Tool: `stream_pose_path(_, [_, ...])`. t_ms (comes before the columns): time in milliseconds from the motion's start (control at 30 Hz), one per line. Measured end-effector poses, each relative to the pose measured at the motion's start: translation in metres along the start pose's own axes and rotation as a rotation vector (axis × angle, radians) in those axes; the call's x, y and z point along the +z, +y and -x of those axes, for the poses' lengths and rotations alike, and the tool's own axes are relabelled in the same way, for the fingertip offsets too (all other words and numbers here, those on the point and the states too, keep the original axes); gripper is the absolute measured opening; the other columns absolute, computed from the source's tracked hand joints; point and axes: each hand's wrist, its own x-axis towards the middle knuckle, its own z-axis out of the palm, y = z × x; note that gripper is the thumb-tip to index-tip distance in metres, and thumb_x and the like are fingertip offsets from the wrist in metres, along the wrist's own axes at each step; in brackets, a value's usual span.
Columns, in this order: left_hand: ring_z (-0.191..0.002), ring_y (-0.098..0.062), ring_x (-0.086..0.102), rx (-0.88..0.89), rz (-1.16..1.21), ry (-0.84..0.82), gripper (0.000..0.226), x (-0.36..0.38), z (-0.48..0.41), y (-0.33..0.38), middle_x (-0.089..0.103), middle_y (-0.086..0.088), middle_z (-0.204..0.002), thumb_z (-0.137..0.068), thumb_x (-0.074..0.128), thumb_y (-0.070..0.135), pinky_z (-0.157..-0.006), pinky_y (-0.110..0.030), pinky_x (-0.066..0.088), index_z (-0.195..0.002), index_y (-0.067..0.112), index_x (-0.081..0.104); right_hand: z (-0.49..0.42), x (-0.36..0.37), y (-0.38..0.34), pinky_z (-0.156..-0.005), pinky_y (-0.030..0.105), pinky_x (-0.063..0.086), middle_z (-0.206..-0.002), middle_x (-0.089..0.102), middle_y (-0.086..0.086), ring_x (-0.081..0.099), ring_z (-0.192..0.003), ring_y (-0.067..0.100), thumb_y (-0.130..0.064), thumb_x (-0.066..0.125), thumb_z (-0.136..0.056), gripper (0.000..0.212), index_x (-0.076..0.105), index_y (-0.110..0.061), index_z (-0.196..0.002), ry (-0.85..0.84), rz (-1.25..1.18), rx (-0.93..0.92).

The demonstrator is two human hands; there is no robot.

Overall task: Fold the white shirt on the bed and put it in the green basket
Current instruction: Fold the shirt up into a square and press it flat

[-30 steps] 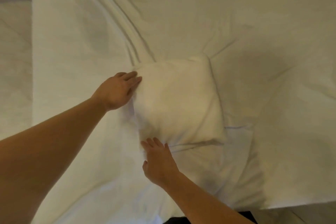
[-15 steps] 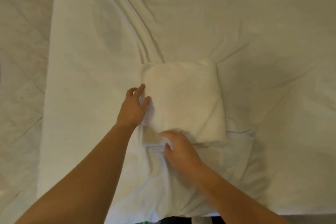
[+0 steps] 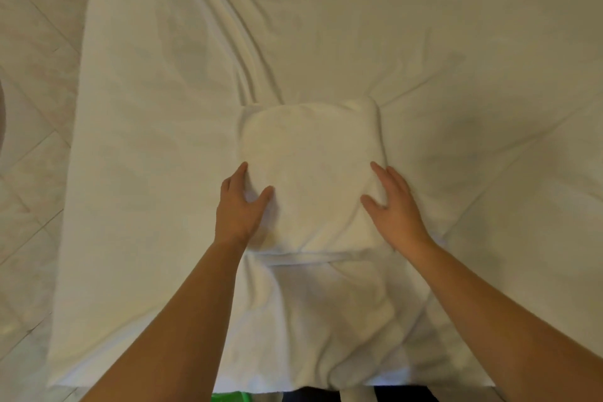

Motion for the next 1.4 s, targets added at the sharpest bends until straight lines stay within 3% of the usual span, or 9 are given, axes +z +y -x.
stream_pose_path(267, [-0.129,-0.007,0.047,0.081,0.105,0.058,0.069,0.014,-0.006,0.006,0.038,0.008,-0.146,-0.089,0.069,0.032,-0.108,-0.025,0.035,-0.152,0.031,0.039,-0.017,0.006,0.002,-0.112,0.021,0.021,-0.163,0.021,-0.001,0.023,-0.148,0.011,-0.037,0.071,-0.087,0.077,0.028,-0.053,-0.149,-0.046,-0.121,0.025])
stream_pose_path(600, [-0.140,-0.006,0.034,0.131,0.067,0.051,0.073,0.026,-0.006,0.020,0.020,0.013,-0.160,-0.091,0.067,0.039,-0.104,-0.026,0.032,-0.154,0.039,0.031,-0.028,0.017,-0.007,-0.111,0.021,0.021,-0.163,0.019,-0.004,0.021,-0.148,0.009,-0.043,0.074,-0.084,0.084,0.023,-0.055,-0.149,0.008,-0.166,0.030])
stream_pose_path(767, [-0.143,-0.018,0.037,0.079,0.027,0.050,0.076,0.037,0.001,0.025,0.011,0.012,-0.166,-0.091,0.065,0.046,-0.107,-0.031,0.035,-0.155,0.045,0.023,-0.031,0.024,-0.007,-0.109,0.022,0.024,-0.162,0.021,-0.004,0.024,-0.147,0.010,-0.042,0.073,-0.084,0.081,0.025,-0.053,-0.149,0.033,-0.151,0.042])
stream_pose_path(867, [-0.145,-0.026,0.034,0.076,-0.005,0.099,0.080,0.044,0.003,0.025,0.014,0.004,-0.166,-0.088,0.064,0.051,-0.115,-0.039,0.033,-0.156,0.042,0.023,-0.032,0.026,-0.006,-0.109,0.022,0.025,-0.161,0.022,-0.003,0.026,-0.147,0.011,-0.040,0.073,-0.085,0.080,0.026,-0.052,-0.149,0.038,-0.141,0.048])
stream_pose_path(1033, [-0.137,-0.033,0.036,-0.007,-0.063,0.162,0.080,0.048,0.009,0.024,0.020,0.002,-0.163,-0.085,0.060,0.062,-0.112,-0.044,0.034,-0.154,0.049,0.021,-0.032,0.025,-0.003,-0.109,0.022,0.024,-0.161,0.024,-0.003,0.026,-0.147,0.011,-0.038,0.072,-0.086,0.079,0.027,-0.052,-0.149,0.032,-0.149,0.048])
stream_pose_path(1267, [-0.130,-0.022,0.051,0.086,0.043,0.142,0.081,0.044,0.005,0.034,0.021,0.014,-0.155,-0.082,0.071,0.050,-0.097,-0.030,0.041,-0.151,0.046,0.029,-0.031,0.030,-0.002,-0.108,0.020,0.025,-0.162,0.022,-0.002,0.026,-0.146,0.010,-0.037,0.071,-0.087,0.078,0.026,-0.052,-0.149,0.049,-0.146,0.061])
stream_pose_path(1400, [-0.125,-0.001,0.049,0.122,0.108,0.168,0.074,0.040,0.009,0.037,0.026,0.016,-0.151,-0.081,0.075,0.043,-0.098,-0.027,0.045,-0.147,0.047,0.040,-0.030,0.030,-0.002,-0.108,0.019,0.025,-0.161,0.025,-0.001,0.026,-0.146,0.010,-0.034,0.071,-0.088,0.078,0.027,-0.050,-0.150,0.064,-0.151,0.051])
